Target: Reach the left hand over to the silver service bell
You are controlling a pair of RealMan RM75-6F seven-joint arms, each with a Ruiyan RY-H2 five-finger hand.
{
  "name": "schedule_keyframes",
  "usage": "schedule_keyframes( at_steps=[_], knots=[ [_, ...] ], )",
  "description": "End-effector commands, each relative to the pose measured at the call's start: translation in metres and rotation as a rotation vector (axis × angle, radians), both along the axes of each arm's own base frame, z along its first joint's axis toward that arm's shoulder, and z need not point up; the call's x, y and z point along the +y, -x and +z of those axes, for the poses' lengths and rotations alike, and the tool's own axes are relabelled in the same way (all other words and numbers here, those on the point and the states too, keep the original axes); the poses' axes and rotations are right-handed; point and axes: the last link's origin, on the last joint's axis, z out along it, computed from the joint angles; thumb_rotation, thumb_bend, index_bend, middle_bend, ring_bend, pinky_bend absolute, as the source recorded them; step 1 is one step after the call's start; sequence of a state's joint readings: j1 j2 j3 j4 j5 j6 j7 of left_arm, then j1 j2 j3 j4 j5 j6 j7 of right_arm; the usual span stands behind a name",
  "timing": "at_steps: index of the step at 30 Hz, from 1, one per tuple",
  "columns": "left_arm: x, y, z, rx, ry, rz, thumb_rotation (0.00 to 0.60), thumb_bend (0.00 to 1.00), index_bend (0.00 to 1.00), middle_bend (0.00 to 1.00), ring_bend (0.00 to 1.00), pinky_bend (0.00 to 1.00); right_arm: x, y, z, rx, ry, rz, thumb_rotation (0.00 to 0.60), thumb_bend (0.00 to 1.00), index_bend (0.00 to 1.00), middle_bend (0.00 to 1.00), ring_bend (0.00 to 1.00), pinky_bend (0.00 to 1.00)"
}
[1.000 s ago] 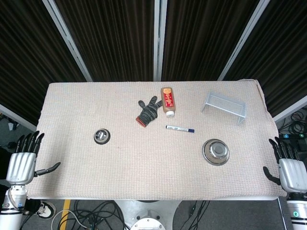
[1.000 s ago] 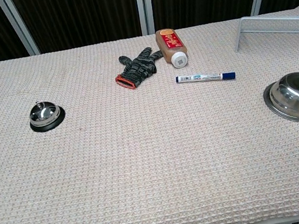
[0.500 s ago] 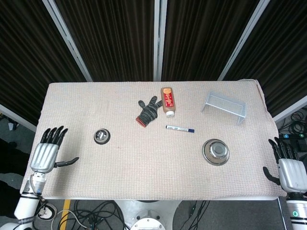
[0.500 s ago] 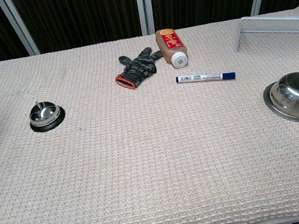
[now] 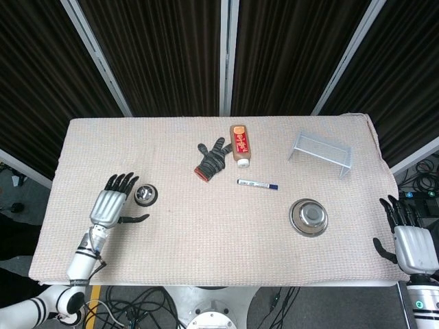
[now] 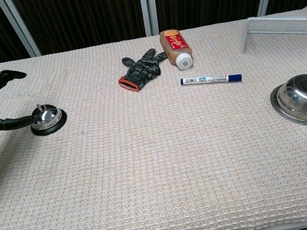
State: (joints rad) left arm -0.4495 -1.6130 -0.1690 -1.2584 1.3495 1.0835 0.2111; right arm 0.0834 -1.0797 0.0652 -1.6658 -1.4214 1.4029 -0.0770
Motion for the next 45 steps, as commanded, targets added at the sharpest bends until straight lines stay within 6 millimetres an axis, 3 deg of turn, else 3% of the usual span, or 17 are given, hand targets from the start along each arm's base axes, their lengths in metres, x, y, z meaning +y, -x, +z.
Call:
schedule_keyframes(
  at_steps=[1, 12, 20, 31, 39, 45],
  knots=[
    [0.008, -0.004, -0.014, 0.003, 0.024, 0.005, 0.17, 0.0, 0.0, 0.0, 0.0, 0.0, 0.0, -0.001, -0.001, 0.0, -0.002, 0.003, 0.6, 0.23, 0.0, 0.0, 0.0, 0.0],
    [0.018, 0.0, -0.045, 0.01, 0.081, 0.041, 0.177, 0.0, 0.0, 0.0, 0.0, 0.0, -0.003, 0.0, -0.001, -0.002, -0.005, -0.005, 0.6, 0.23, 0.0, 0.0, 0.0, 0.0],
    [0.008, 0.012, -0.057, -0.024, 0.131, 0.091, 0.166, 0.0, 0.0, 0.0, 0.0, 0.0, -0.004, 0.003, -0.003, -0.005, -0.016, -0.015, 0.6, 0.23, 0.0, 0.0, 0.0, 0.0],
    [0.015, 0.002, -0.051, -0.058, 0.053, 0.026, 0.139, 0.0, 0.0, 0.0, 0.0, 0.0, -0.004, 0.004, -0.002, -0.008, -0.011, -0.018, 0.6, 0.23, 0.0, 0.0, 0.0, 0.0],
    [0.005, 0.012, -0.065, 0.03, 0.154, 0.038, 0.136, 0.0, 0.0, 0.0, 0.0, 0.0, -0.004, 0.006, -0.003, -0.012, -0.019, -0.025, 0.6, 0.23, 0.0, 0.0, 0.0, 0.0],
    [0.014, -0.003, -0.055, 0.013, 0.098, -0.009, 0.135, 0.0, 0.0, 0.0, 0.0, 0.0, -0.004, 0.006, 0.001, -0.027, -0.012, -0.032, 0.6, 0.23, 0.0, 0.0, 0.0, 0.0]
  ],
)
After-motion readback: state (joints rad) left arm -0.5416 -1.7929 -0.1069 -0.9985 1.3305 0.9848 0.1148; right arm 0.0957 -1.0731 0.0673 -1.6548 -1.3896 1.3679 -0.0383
